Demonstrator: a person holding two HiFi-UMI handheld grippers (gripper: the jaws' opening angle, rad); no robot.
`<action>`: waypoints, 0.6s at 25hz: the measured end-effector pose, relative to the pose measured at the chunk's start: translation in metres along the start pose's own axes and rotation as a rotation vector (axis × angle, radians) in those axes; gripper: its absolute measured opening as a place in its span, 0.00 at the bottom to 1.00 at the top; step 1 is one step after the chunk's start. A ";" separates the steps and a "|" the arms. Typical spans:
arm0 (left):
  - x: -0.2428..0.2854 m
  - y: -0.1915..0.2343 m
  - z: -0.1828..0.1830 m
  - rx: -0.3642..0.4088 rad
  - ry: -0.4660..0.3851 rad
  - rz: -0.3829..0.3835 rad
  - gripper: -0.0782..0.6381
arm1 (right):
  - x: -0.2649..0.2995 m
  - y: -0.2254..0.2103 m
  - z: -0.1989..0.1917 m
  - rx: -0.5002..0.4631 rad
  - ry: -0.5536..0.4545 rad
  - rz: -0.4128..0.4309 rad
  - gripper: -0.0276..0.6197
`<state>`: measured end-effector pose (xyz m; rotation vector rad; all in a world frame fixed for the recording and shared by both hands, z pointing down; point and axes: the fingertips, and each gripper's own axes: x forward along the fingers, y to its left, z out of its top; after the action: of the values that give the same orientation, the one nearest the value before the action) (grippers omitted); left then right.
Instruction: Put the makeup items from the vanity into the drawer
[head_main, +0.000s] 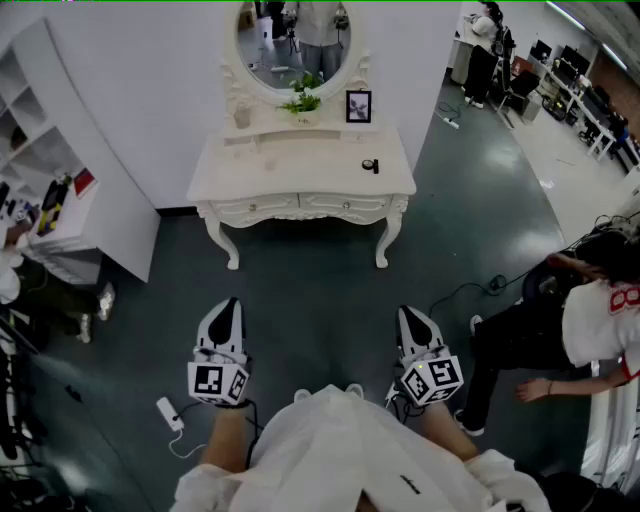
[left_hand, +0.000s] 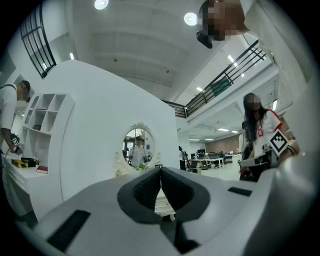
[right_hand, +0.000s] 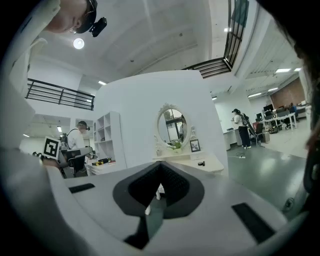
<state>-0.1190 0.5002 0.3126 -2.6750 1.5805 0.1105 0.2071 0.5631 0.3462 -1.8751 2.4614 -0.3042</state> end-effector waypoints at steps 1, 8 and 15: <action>0.001 0.001 0.000 0.001 -0.002 0.000 0.15 | 0.003 0.001 0.001 -0.003 -0.002 0.004 0.07; 0.003 0.010 -0.002 0.002 -0.006 -0.005 0.15 | 0.014 0.010 -0.002 -0.011 -0.002 0.020 0.07; 0.002 0.021 -0.001 -0.002 -0.009 -0.004 0.15 | 0.022 0.021 -0.001 -0.017 -0.003 0.035 0.07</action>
<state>-0.1362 0.4887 0.3139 -2.6748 1.5735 0.1246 0.1807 0.5471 0.3453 -1.8345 2.4999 -0.2800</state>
